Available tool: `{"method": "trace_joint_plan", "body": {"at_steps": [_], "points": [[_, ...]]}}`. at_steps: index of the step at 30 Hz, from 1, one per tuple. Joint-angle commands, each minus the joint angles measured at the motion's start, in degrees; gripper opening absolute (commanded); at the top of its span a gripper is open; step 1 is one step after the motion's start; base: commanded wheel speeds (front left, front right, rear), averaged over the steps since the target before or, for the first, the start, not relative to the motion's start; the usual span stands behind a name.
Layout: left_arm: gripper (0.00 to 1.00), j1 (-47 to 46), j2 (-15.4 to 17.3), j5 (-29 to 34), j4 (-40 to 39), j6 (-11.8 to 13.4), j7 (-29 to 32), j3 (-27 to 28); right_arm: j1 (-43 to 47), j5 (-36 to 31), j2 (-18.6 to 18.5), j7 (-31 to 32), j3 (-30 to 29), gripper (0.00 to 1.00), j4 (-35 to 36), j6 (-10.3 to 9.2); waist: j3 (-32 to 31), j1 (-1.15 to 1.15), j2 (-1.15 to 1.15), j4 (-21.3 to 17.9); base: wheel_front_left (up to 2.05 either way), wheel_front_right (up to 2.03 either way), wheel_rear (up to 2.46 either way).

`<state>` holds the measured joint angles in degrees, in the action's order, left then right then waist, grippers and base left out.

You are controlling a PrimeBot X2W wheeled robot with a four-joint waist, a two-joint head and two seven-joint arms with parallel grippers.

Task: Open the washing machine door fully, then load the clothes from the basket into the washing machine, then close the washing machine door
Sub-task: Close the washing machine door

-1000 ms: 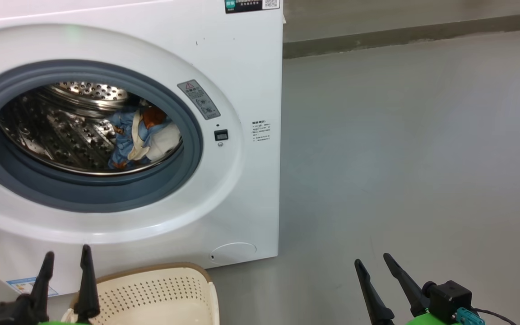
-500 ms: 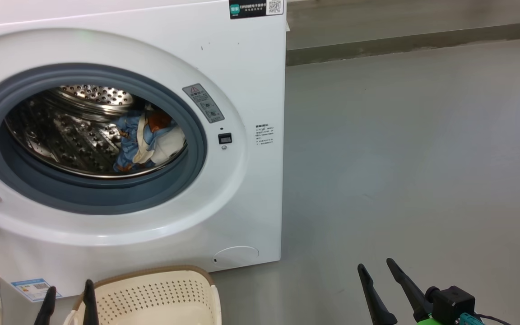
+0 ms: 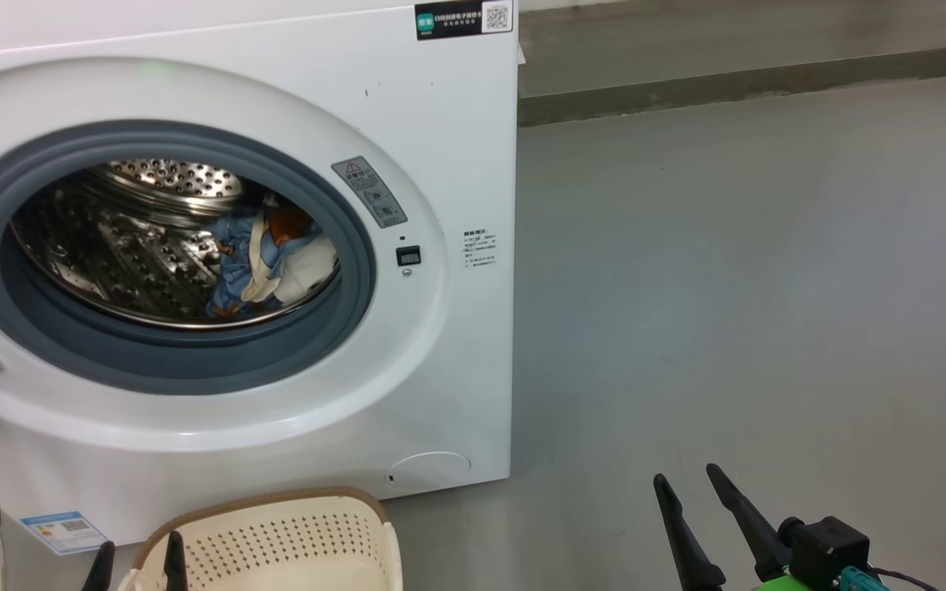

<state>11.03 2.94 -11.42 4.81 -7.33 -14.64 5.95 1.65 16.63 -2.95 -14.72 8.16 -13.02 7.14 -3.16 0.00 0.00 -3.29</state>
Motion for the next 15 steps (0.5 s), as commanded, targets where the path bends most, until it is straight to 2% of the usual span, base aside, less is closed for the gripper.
{"method": "trace_joint_plan", "body": {"at_steps": [1, 15], "points": [[1.00, -0.7, 0.4, 0.6, -1.4, -0.2, -0.4, 1.9, -1.0, -0.7, 0.1, -0.3, 1.0, 1.00, 1.6, 0.35, -0.1, 0.00, 0.00, 0.0, 0.00, 0.00, 0.00], [1.00, -0.1, 0.1, 1.4, -1.3, -0.2, -0.4, 1.2, -1.2, -1.2, 0.1, -0.3, 0.7, 1.00, 2.1, 0.35, -0.7, 0.00, 0.00, 0.5, 0.00, 0.00, 0.00]]}}
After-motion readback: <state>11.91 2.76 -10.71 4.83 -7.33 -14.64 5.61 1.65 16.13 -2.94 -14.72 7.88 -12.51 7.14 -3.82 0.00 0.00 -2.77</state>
